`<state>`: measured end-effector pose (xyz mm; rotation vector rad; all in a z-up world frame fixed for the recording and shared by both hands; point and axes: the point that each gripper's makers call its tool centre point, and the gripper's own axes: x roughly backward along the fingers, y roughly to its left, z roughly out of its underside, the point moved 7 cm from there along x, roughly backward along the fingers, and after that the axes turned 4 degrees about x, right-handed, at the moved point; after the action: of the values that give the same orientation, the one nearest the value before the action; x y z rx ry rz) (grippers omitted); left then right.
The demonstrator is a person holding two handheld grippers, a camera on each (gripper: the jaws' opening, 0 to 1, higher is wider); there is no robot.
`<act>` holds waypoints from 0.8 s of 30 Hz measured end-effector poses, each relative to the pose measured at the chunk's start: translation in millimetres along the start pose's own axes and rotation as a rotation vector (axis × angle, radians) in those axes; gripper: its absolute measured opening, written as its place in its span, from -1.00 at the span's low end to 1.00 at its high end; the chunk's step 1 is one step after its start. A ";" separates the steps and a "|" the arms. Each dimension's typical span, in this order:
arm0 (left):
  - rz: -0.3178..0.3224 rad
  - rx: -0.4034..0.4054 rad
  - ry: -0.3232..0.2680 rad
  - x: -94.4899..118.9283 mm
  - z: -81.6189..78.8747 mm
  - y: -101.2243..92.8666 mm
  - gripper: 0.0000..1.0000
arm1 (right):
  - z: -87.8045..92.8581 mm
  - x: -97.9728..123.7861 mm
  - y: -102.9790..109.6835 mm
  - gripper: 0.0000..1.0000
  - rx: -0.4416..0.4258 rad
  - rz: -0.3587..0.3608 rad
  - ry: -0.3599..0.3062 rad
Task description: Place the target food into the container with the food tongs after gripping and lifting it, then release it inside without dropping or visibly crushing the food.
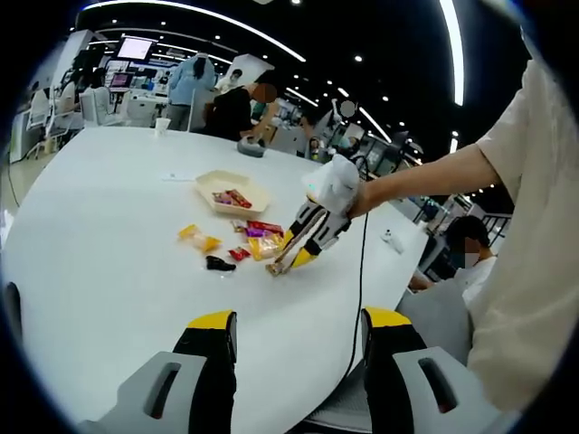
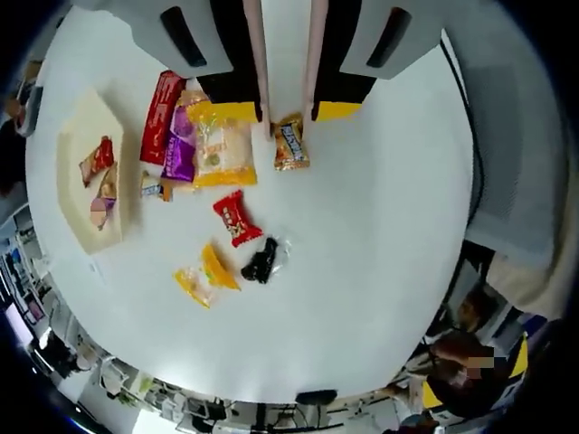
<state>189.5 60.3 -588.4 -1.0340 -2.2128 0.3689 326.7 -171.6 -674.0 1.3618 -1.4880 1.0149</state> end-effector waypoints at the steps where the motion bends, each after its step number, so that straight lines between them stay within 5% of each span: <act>1: -0.001 0.000 0.000 0.2 0.1 0.1 0.08 | -0.2 0.1 0.5 -0.60 -0.003 -0.003 -0.003; 24: 0.017 -0.028 -0.001 -3.0 -7.7 -6.3 0.08 | -8.1 44.5 -8.7 -0.60 -0.163 0.110 -0.171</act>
<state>192.5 53.7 -580.9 -1.0682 -2.2172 0.3462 334.2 -178.1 -629.1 1.2876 -1.7490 0.8400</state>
